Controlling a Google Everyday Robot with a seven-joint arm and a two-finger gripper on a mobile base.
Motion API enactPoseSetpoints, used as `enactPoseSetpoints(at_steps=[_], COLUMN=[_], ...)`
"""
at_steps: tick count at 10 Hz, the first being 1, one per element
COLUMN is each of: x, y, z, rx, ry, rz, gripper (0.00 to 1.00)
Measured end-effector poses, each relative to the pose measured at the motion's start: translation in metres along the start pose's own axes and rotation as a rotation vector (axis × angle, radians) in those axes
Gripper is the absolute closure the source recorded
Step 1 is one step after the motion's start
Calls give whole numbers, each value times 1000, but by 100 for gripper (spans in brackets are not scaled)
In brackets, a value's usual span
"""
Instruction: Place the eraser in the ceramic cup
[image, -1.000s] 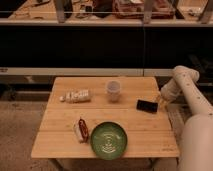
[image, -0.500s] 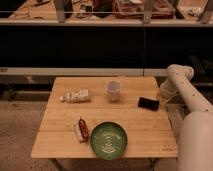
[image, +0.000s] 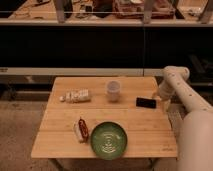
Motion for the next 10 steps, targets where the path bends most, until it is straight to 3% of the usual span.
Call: enactPoseSetpoints(at_steps=[3,5,10], x=[0,-3,-14], y=[4,-2,-11], z=[-3,-11,-6], rx=[-43,-39,-24], ry=[22,20,-18], rz=[64,134,202], gripper=[20,20,20])
